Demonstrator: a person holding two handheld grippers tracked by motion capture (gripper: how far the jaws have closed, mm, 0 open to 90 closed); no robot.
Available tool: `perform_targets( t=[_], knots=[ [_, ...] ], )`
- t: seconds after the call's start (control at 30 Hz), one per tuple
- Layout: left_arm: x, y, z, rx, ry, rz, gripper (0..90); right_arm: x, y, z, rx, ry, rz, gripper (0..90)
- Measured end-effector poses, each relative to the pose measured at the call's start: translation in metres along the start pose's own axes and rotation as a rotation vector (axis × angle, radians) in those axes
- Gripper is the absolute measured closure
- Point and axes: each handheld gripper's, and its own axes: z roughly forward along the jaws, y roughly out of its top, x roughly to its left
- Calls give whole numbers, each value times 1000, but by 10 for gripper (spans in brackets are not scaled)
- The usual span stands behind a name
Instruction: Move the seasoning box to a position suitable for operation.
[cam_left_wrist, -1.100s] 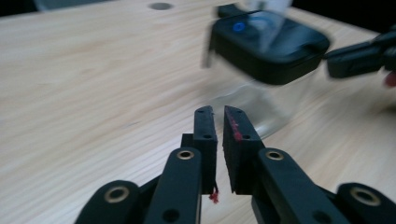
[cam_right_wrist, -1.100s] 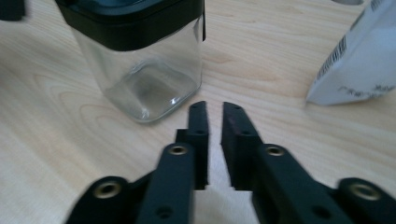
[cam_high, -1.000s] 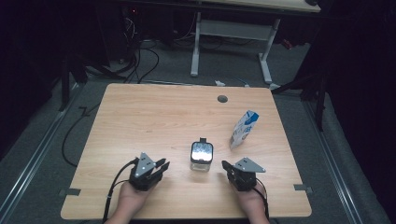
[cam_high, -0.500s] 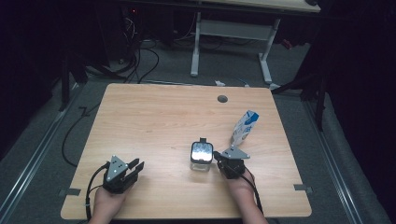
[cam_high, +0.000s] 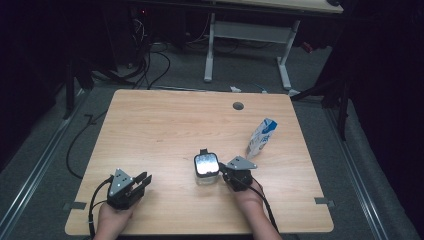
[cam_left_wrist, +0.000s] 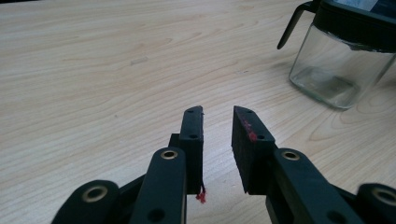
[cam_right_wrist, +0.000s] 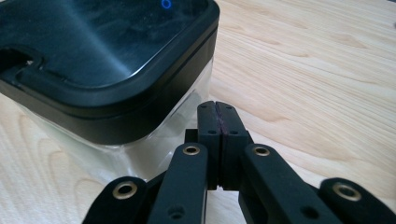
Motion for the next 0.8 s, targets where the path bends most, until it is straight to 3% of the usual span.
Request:
perform_targets(
  t=[0.2,0.27,0.4,0.53,0.6,0.67,0.8],
  knots=[
    [-10,1,3,8,-18,1,740,14,2,5,-6,33,-29,879],
    [-16,4,7,13,-30,10,739,15,2,2,4,18,-38,871],
    [-34,9,21,30,-72,13,755,9,-8,-18,-6,-28,-11,897],
    [-60,12,41,54,-123,56,847,4,-20,-39,-37,-66,41,898],
    [-67,12,51,69,-126,68,882,4,-28,-47,-63,-91,58,899],
    [-73,12,59,76,-135,64,897,3,-31,-50,-41,-102,37,898],
    [-83,14,63,76,-153,80,898,-3,-36,-62,-72,-103,55,879]
  ],
)
